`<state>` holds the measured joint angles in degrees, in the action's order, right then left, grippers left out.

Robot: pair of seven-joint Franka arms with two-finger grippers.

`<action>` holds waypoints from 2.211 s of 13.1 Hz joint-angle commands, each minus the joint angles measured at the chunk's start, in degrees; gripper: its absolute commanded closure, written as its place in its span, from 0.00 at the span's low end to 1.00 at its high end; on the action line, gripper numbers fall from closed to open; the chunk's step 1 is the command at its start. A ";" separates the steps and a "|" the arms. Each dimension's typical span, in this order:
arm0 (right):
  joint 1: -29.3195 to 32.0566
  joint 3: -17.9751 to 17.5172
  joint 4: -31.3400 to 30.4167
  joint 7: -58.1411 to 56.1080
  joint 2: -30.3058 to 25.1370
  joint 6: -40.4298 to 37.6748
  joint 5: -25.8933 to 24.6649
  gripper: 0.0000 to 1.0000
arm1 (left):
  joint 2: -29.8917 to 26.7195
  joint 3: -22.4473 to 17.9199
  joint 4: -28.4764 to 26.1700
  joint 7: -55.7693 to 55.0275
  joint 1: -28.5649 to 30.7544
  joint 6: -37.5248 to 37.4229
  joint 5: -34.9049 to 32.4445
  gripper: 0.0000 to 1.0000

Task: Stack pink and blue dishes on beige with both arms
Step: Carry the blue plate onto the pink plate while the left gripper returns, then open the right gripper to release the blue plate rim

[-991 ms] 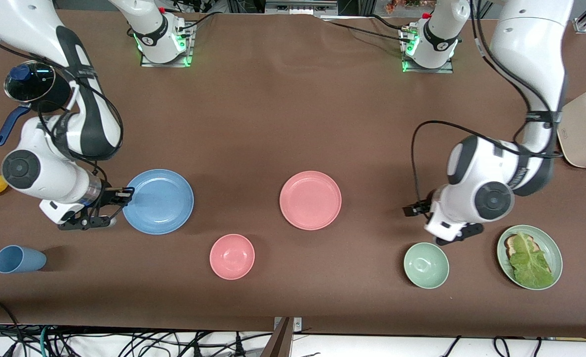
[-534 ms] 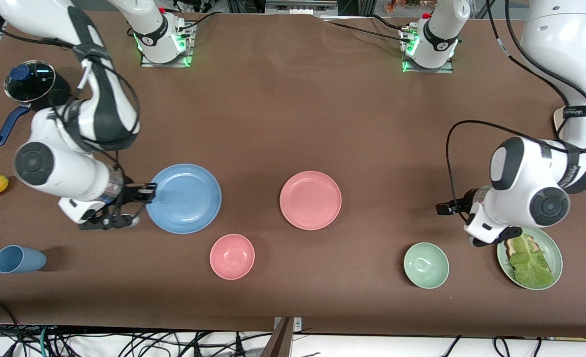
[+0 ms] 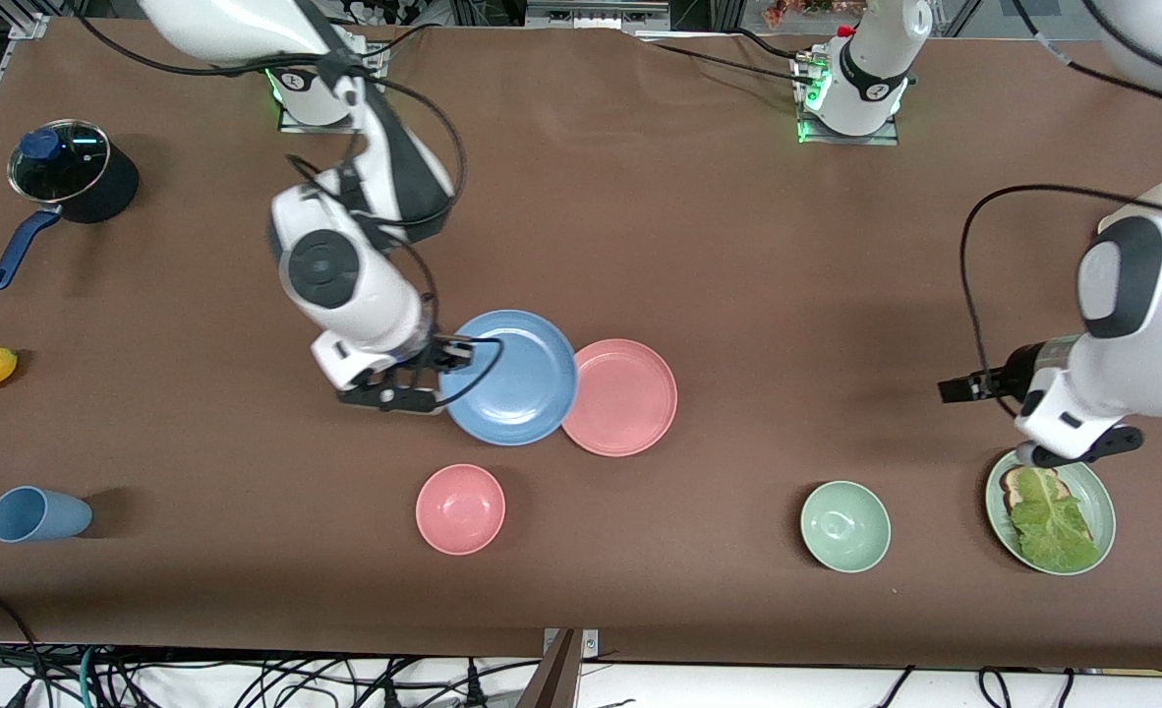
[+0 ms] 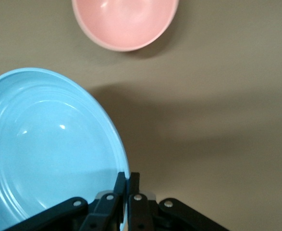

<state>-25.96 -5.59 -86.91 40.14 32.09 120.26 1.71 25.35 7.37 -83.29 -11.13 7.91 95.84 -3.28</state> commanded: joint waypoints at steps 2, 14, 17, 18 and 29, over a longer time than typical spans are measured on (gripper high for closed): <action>-5.41 0.58 1.57 12.39 4.29 7.16 -0.04 1.00 | -13.19 -2.89 -10.55 3.22 -2.02 0.49 -0.23 0.00; -9.55 0.76 1.66 21.83 10.36 19.47 -0.13 1.00 | -23.42 -8.61 -12.59 7.79 -7.74 -4.78 3.63 0.00; -9.55 0.85 1.66 21.83 11.06 20.45 -0.13 1.00 | -23.15 -8.69 -10.40 7.96 -7.04 -4.78 3.90 0.00; -9.46 0.85 1.75 21.65 11.15 20.54 -0.13 1.00 | -23.15 -8.78 -10.22 9.09 -6.95 -4.78 3.90 0.00; -8.85 2.59 1.66 20.16 8.88 15.47 -1.44 0.26 | -22.28 -8.60 -9.35 9.81 -7.82 -4.70 3.46 0.00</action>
<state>-35.01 -4.23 -86.09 60.90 42.43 140.13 1.35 2.25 -0.81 -94.70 -2.87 0.46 91.84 -0.63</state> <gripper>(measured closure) 0.313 0.000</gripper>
